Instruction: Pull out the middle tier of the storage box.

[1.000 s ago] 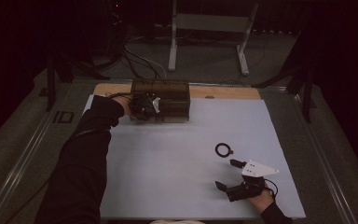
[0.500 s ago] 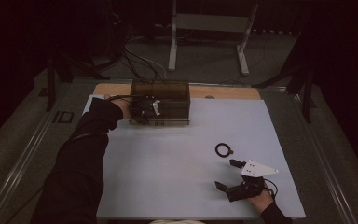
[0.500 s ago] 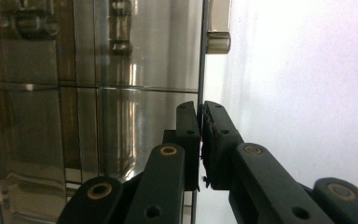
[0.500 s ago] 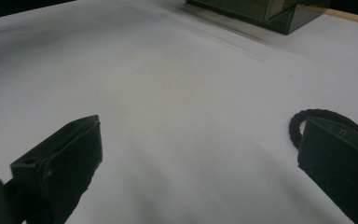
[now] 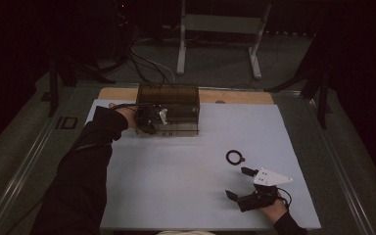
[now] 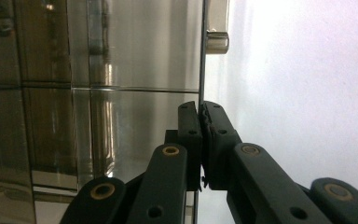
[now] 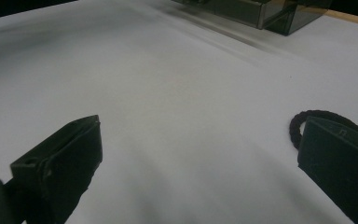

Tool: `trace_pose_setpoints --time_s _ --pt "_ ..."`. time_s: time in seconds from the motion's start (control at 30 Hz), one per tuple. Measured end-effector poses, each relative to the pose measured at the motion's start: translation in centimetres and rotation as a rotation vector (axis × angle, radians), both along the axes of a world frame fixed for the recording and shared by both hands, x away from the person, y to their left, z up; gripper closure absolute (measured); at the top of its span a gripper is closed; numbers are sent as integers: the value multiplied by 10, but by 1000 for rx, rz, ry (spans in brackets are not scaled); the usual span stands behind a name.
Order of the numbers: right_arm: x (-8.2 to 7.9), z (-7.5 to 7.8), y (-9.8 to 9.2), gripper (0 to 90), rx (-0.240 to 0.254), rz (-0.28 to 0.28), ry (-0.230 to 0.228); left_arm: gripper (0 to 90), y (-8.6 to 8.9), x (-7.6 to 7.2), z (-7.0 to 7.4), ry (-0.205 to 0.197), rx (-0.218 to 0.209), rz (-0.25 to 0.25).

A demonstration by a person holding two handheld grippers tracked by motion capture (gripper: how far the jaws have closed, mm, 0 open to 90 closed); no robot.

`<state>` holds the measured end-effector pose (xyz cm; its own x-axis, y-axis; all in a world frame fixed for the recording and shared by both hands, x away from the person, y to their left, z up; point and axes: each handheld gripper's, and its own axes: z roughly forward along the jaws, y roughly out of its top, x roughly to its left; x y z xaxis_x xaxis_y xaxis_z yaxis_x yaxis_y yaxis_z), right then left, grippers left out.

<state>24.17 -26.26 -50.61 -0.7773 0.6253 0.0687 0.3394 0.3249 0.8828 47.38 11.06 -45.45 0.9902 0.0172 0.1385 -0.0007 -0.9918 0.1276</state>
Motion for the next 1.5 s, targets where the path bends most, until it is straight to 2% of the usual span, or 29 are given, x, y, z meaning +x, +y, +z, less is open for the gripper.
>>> trace_pose_setpoints --time_s 0.3,0.37,0.83,1.03,1.13,1.2,1.23,1.27,1.3,1.33,1.37,1.4,1.47,1.5 --pt "0 0 0 0 -2 0 -2 890 0 -2 -1 7 1 -2" --pt "0 0 0 0 0 0 -1 890 0 -2 -2 1 5 -16" --pt "0 0 0 0 -4 0 -3 890 3 0 -3 20 -22 0" --pt "0 0 1 0 -12 1 -1 880 4 0 -2 28 -38 34" --pt "0 0 1 0 -12 1 -1 846 5 0 0 29 -53 50" --pt "0 0 0 0 -12 1 -1 816 6 0 3 30 -81 89" --pt "0 0 0 0 -13 0 -1 768 8 1 6 34 -106 140" --pt "0 0 0 0 -12 0 -1 746 10 0 8 38 -132 171" --pt "0 0 0 0 -13 0 -1 733 12 0 10 41 -165 189" --pt "0 0 0 0 -13 -1 -1 733 12 0 10 41 -165 189" --pt "0 0 0 0 -13 -1 -1 724 16 0 14 63 -217 225" --pt "0 0 0 0 -12 -2 -1 703 16 0 14 63 -217 225" --pt "0 0 0 0 -12 -2 -1 700 20 -1 16 74 -255 257" --pt "0 0 0 0 -12 -3 0 667 22 -1 17 79 -274 272"
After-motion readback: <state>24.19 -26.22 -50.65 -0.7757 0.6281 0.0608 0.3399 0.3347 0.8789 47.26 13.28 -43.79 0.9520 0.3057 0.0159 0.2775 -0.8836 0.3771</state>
